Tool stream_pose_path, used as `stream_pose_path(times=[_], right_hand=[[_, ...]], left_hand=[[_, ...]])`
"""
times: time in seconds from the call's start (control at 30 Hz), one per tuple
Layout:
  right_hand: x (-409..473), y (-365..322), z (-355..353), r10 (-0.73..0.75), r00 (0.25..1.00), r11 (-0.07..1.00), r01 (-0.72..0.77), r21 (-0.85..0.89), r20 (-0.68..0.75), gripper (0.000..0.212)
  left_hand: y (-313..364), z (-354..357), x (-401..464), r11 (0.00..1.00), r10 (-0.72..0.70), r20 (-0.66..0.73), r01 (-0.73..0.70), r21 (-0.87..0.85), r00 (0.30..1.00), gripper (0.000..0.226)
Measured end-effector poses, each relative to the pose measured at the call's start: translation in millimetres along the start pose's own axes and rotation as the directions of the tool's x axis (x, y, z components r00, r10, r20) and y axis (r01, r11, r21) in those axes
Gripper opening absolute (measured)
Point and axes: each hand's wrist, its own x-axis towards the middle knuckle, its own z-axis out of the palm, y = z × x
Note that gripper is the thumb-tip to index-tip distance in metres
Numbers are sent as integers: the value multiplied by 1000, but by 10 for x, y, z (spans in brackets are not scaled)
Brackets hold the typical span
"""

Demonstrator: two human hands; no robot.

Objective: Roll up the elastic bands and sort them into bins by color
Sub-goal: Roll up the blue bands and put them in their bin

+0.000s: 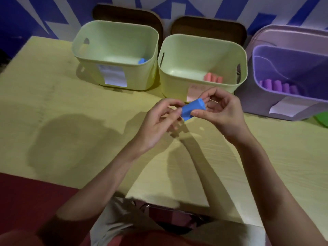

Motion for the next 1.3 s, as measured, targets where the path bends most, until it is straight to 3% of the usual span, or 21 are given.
stream_pose_path(times=[0.17, 0.47, 0.53, 0.63, 0.73, 0.87, 1.0, 1.17, 1.3], right_hand=[[148, -317, 88, 65, 998, 998, -65, 15, 21, 38], [421, -672, 385, 202, 973, 979, -201, -16, 112, 35], [505, -684, 417, 250, 958, 968, -248, -35, 139, 34], [662, -675, 427, 319, 931, 947, -319, -26, 179, 32], [829, -713, 459, 300, 933, 953, -304, -14, 200, 25], [1095, -759, 570, 258, 939, 966, -257, -38, 227, 18], [1335, -714, 687, 302, 943, 952, -290, -102, 137, 14], [1593, -546, 793, 407, 913, 913, -407, -15, 22, 4], [1786, -474, 888, 453, 890, 892, -452, 29, -60, 3]], left_hand=[[335, -164, 28, 952, 210, 20, -209, 222, 978, 37], [633, -436, 116, 901, 249, -117, -186, 392, 961, 32], [641, -500, 152, 921, 192, -133, -132, 365, 972, 33], [680, -594, 262, 977, -23, -181, 61, 206, 983, 34], [747, -686, 409, 978, -186, -179, 200, 64, 966, 35], [826, -845, 588, 967, -249, -172, 254, 7, 953, 27], [807, -984, 741, 956, -284, -186, 292, 20, 941, 22], [737, -1094, 948, 948, -115, -338, 205, 244, 934, 22], [674, -1150, 1093, 875, 100, -320, 70, 479, 942, 18]])
